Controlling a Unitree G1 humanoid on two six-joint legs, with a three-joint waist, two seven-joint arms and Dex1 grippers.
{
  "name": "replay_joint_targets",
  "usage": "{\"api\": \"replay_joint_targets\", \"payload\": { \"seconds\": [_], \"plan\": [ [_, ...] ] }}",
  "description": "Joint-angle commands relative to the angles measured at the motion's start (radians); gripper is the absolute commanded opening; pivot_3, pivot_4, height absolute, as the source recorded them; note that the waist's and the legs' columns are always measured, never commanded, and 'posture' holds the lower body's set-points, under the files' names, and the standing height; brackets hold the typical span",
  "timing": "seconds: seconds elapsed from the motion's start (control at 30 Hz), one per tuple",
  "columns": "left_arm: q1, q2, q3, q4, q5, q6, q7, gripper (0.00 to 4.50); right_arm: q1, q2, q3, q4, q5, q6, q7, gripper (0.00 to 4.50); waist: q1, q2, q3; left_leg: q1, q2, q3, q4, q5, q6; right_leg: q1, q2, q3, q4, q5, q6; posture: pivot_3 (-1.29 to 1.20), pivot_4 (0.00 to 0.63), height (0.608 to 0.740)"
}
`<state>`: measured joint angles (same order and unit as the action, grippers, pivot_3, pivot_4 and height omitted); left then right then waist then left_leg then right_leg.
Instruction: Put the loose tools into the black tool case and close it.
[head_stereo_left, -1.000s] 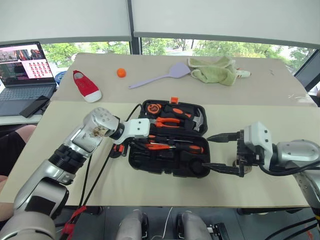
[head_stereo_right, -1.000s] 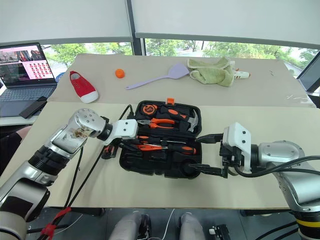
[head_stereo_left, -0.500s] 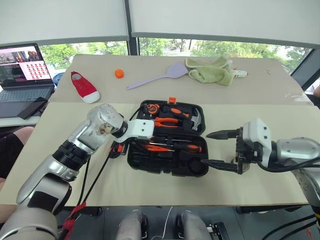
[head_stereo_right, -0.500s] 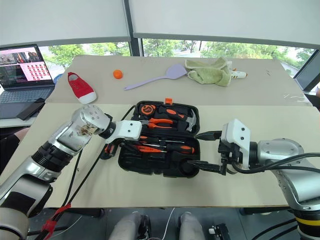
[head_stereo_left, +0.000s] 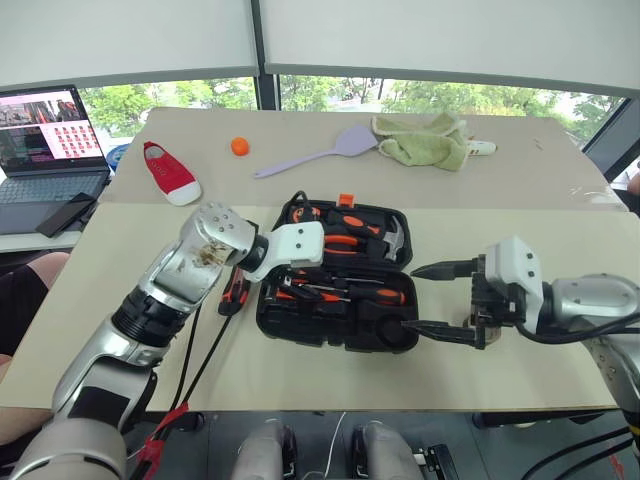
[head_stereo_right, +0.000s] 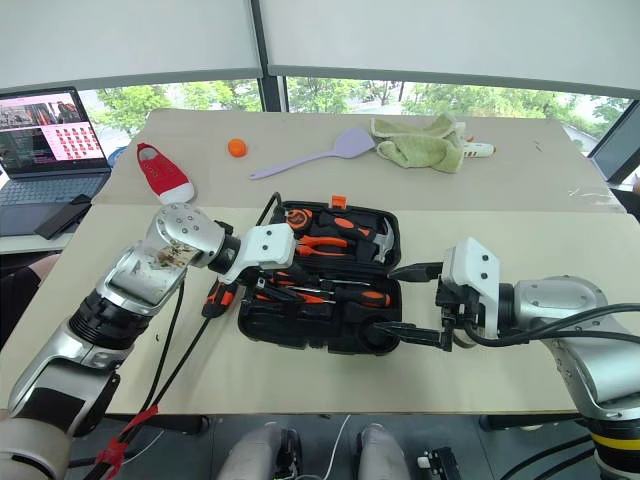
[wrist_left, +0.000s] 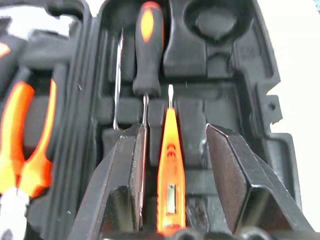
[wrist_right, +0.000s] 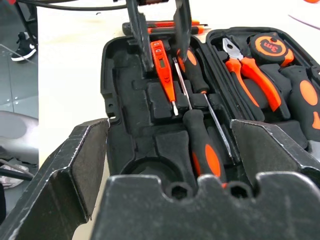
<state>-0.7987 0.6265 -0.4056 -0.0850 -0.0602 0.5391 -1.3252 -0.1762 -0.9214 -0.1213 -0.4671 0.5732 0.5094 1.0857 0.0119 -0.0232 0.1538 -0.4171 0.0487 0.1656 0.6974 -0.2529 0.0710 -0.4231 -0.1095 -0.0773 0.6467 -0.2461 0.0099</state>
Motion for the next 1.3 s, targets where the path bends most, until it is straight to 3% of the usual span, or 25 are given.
{"api": "replay_joint_targets", "payload": {
  "seconds": [0.03, 0.17, 0.87, 0.97, 1.03, 1.13, 1.3],
  "plan": [
    [0.047, -0.017, 0.046, 0.047, -0.009, -0.097, 0.06, 1.45, -0.001, 0.013, -0.02, -0.016, 0.01, -0.022, -0.008, 4.5, 0.0, 0.0, 0.0, 0.0, 0.0, 0.0, 0.0, 0.0, 0.0, 0.0, 0.0, 0.0, 0.0, 0.0, 0.0, 0.0, 0.15, 0.74],
    [0.098, -0.044, 0.066, 0.128, -0.004, -0.216, 0.112, 0.01, 0.004, 0.028, -0.021, -0.017, 0.005, -0.029, -0.016, 4.5, 0.001, 0.0, 0.0, 0.0, 0.0, 0.0, 0.0, 0.0, 0.0, 0.0, 0.0, 0.0, 0.0, 0.0, 0.0, 0.0, 0.15, 0.74],
    [0.28, -0.056, 0.046, 0.158, 0.029, -0.283, 0.212, 0.01, 0.026, 0.04, -0.039, 0.003, 0.003, -0.034, -0.036, 4.5, 0.001, 0.0, -0.002, 0.003, 0.0, 0.0, 0.001, -0.001, 0.002, 0.004, -0.002, 0.0, 0.001, 0.001, 0.001, 0.0, 0.15, 0.74],
    [0.294, -0.069, 0.115, 0.126, -0.034, -0.318, 0.219, 0.01, 0.032, 0.05, -0.048, 0.021, 0.0, -0.059, -0.031, 4.5, 0.0, 0.0, -0.002, 0.003, 0.0, 0.0, 0.001, -0.001, 0.002, 0.003, -0.002, 0.0, 0.001, 0.001, 0.0, 0.0, 0.15, 0.74],
    [0.314, -0.092, 0.223, 0.076, -0.13, -0.289, 0.259, 0.01, 0.049, 0.066, -0.068, 0.042, 0.007, -0.101, -0.009, 4.5, -0.001, 0.0, -0.002, 0.003, 0.0, 0.0, 0.001, -0.001, 0.002, 0.003, -0.002, 0.0, 0.001, 0.001, 0.0, 0.0, 0.15, 0.74],
    [0.386, -0.055, 0.376, 0.008, -0.233, -0.281, 0.275, 0.7, 0.085, 0.116, -0.118, 0.079, 0.03, -0.207, 0.037, 4.5, -0.002, -0.001, -0.001, 0.002, 0.0, 0.0, 0.0, -0.001, 0.001, 0.001, -0.002, 0.0, 0.001, 0.001, 0.0, 0.0, 0.15, 0.74],
    [0.66, 0.08, 0.713, -0.023, -0.348, -0.281, 0.267, 2.62, 0.177, 0.166, -0.182, 0.176, 0.019, -0.404, 0.167, 4.5, -0.018, 0.0, -0.001, 0.005, 0.001, 0.0, -0.002, 0.0, 0.0, 0.003, -0.002, 0.001, 0.0, 0.001, 0.0, 0.0, 0.15, 0.74]
  ]
}}
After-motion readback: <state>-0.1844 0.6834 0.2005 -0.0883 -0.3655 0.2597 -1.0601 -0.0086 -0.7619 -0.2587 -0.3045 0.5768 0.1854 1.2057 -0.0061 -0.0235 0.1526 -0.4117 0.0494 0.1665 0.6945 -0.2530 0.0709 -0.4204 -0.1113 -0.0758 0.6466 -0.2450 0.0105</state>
